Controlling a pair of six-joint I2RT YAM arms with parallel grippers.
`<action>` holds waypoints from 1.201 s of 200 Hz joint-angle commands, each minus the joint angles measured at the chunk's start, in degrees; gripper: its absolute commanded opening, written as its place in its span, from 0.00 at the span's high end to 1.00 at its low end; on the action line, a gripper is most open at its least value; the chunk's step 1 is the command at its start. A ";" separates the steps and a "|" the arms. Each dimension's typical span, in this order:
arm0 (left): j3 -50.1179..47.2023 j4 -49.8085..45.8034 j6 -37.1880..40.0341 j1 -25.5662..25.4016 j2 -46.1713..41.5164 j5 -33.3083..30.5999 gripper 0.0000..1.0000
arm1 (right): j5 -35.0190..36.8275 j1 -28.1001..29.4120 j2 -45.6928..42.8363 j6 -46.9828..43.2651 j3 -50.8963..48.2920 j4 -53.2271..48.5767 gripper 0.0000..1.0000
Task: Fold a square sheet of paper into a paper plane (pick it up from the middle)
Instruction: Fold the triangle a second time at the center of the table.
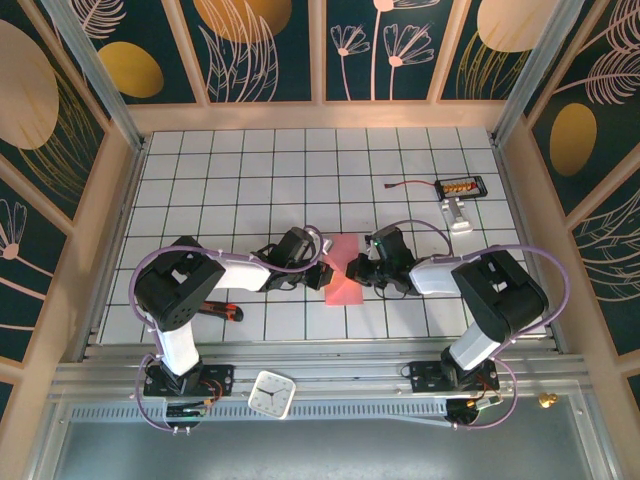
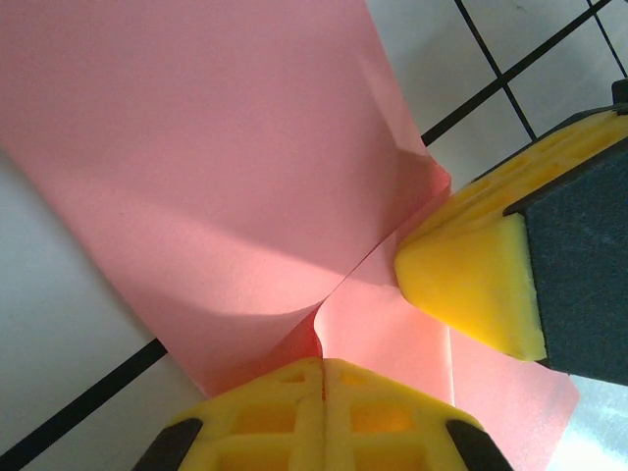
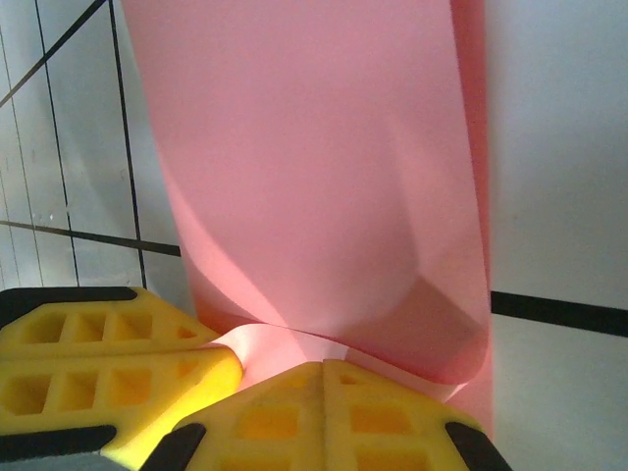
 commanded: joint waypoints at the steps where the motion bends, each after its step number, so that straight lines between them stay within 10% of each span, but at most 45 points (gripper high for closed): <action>1: -1.80 -10.59 1.07 0.07 3.46 -5.12 1.00 | 0.67 -0.57 1.69 -2.26 -0.81 -2.45 1.00; 58: -1.49 -9.47 0.00 0.06 2.10 -4.58 0.98 | 1.25 -0.59 2.25 -3.12 -1.59 -4.64 1.00; 156: -3.11 -8.04 -7.16 0.00 -13.03 -6.94 0.54 | 1.38 -0.56 2.70 -2.98 -2.92 -5.26 1.00; 207: -7.56 5.73 -18.85 -1.87 -14.21 7.24 1.00 | 1.59 -0.59 2.92 -3.37 -2.56 -5.83 1.00; 240: -5.06 10.01 -22.89 -3.34 -9.02 9.67 1.00 | 1.73 -0.59 3.01 -3.35 -2.84 -5.70 1.00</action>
